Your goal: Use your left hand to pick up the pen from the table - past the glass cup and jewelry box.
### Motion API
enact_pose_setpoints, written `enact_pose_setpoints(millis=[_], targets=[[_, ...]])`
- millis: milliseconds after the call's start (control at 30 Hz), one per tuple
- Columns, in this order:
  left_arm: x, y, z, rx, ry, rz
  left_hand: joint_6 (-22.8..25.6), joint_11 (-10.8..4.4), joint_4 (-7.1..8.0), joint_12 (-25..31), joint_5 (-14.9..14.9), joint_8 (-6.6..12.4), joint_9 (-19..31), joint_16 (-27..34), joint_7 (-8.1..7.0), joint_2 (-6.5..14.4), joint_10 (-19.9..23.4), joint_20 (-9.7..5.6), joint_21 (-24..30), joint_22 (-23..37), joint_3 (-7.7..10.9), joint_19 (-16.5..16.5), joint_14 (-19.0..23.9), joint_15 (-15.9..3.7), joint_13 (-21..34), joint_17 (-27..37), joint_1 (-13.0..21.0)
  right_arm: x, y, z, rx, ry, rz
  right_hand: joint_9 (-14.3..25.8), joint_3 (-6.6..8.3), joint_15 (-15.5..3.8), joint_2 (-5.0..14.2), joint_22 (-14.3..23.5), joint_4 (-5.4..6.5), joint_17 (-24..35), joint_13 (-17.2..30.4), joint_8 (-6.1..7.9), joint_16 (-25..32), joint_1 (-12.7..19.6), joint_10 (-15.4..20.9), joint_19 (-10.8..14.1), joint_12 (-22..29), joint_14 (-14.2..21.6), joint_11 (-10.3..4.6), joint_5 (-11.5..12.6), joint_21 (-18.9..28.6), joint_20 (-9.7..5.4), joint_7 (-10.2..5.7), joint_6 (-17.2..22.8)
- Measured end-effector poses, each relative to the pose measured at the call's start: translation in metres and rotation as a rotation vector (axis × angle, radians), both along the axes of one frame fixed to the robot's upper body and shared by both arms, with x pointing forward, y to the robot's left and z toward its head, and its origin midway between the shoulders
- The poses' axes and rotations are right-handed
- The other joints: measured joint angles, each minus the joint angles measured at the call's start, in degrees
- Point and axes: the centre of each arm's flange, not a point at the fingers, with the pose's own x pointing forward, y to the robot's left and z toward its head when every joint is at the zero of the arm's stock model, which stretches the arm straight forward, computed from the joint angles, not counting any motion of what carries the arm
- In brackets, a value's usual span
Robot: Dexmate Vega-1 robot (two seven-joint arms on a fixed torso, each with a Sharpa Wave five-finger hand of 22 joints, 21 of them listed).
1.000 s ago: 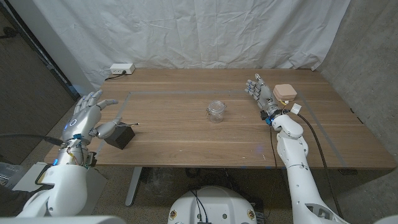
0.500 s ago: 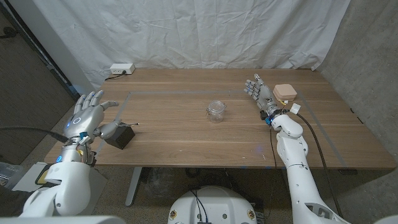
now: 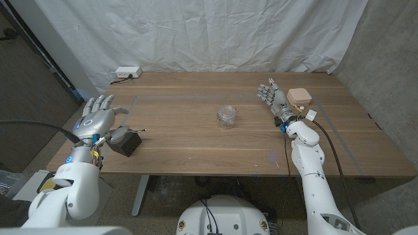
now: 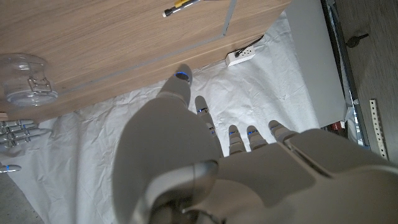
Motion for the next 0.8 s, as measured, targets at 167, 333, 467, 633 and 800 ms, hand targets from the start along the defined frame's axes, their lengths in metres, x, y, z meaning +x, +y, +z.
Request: enact_pose_setpoints(millis=[167, 333, 467, 633, 800], targets=[[0.002, -0.004, 0.003, 0.026, 0.029, 0.018, 0.32, -0.62, 0.17, 0.0, 0.0, 0.0, -0.1, 0.0, 0.3, 0.0, 0.01, 0.0, 0.0, 0.0, -0.17, 0.0, -0.27, -0.28, 0.0, 0.0, 0.0, 0.0, -0.002, -0.002, 0.005, 0.003, 0.0, 0.0, -0.24, 0.0, 0.0, 0.0, -0.24, 0.22, 0.0, 0.0, 0.0, 0.0, 0.0, 0.0, 0.0, 0.0, 0.0, 0.0, -0.13, 0.0, 0.0, 0.0], [0.007, -0.009, 0.007, 0.054, 0.06, 0.036, 0.31, -0.62, 0.17, 0.0, 0.0, 0.0, -0.15, 0.0, 0.3, 0.0, 0.01, 0.0, 0.0, 0.0, -0.17, 0.0, -0.28, -0.28, 0.0, 0.0, 0.0, 0.0, -0.004, -0.004, 0.008, 0.006, 0.001, 0.0, -0.24, 0.0, 0.0, 0.0, -0.24, 0.22, 0.0, 0.0, 0.0, 0.0, 0.0, 0.0, 0.0, 0.0, 0.0, 0.0, -0.21, 0.0, 0.0, 0.0], [0.012, -0.012, 0.008, 0.074, 0.084, 0.049, 0.31, -0.62, 0.05, 0.0, 0.0, 0.0, -0.15, 0.0, 0.3, -0.03, 0.01, 0.0, 0.0, 0.0, -0.4, 0.0, -0.53, -0.53, 0.0, 0.0, 0.03, 0.0, -0.005, -0.004, 0.01, 0.008, 0.0, 0.0, -0.24, 0.0, 0.0, 0.02, -0.24, 0.22, 0.0, 0.0, 0.0, 0.0, 0.0, 0.0, 0.0, 0.0, 0.0, 0.0, -0.21, 0.0, 0.0, 0.0], [0.017, -0.014, 0.009, 0.094, 0.107, 0.063, 0.52, -0.61, 0.21, 0.0, 0.0, 0.0, -0.15, 0.0, 0.09, -0.23, 0.02, 0.0, 0.0, 0.0, -0.57, 0.01, -0.72, -0.73, 0.0, 0.0, 0.22, -0.001, -0.007, -0.005, 0.013, 0.01, -0.001, -0.01, -0.24, 0.0, 0.0, 0.3, -0.24, 0.22, 0.0, 0.0, 0.0, 0.0, 0.0, 0.0, 0.0, 0.0, 0.0, 0.0, -0.43, 0.0, 0.0, 0.0], [0.023, -0.015, 0.009, 0.116, 0.115, 0.077, 0.51, -0.84, 0.21, 0.0, 0.0, 0.0, -0.14, 0.0, 0.09, -0.23, -0.21, 0.0, 0.0, 0.0, -0.57, 0.01, -0.72, -0.73, 0.0, 0.0, 0.23, -0.002, -0.009, -0.005, 0.016, 0.009, -0.004, -0.01, -0.5, 0.0, 0.0, 0.3, 0.02, 0.21, 0.0, 0.0, 0.0, 0.0, 0.0, 0.0, 0.0, -0.01, 0.0, 0.0, -0.43, 0.0, 0.0, 0.0]])
